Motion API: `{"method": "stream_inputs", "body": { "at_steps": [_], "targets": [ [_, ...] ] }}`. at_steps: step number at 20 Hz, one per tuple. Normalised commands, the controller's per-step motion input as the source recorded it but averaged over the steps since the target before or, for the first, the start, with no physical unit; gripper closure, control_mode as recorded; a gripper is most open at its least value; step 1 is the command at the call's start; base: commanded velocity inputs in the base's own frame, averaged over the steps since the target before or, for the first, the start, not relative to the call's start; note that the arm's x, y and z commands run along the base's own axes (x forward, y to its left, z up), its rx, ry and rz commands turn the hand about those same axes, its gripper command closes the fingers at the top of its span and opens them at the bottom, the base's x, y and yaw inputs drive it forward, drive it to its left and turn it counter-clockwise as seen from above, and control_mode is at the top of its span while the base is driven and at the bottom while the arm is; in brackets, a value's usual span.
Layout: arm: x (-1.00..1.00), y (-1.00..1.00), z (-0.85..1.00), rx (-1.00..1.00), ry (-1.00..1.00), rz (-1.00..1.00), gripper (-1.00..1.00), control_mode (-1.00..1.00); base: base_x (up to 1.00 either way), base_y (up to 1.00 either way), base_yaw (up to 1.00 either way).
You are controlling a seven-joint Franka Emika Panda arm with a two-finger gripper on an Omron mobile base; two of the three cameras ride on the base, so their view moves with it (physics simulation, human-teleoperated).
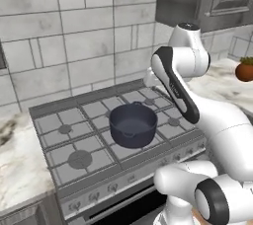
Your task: Retrieve the frozen meat and place it in the pot on a burner. Then turn the burner on.
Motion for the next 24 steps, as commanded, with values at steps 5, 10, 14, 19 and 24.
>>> {"method": "stream_inputs", "body": {
  "at_steps": [5,10,14,19,24],
  "targets": [
    [0.0,0.0,0.0,0.0,0.0,0.0,-1.0,1.0,-0.15,0.0,-0.35],
    [0.0,0.0,0.0,0.0,0.0,0.0,-1.0,1.0,-0.06,0.0,-0.32],
    [0.0,0.0,0.0,0.0,0.0,0.0,-1.0,1.0,-0.09,0.0,-0.32],
    [0.0,0.0,0.0,0.0,0.0,0.0,-1.0,1.0,-0.15,0.0,-0.32],
    [0.0,0.0,0.0,0.0,0.0,0.0,-1.0,1.0,-0.18,0.0,-0.32]
  ]
}}
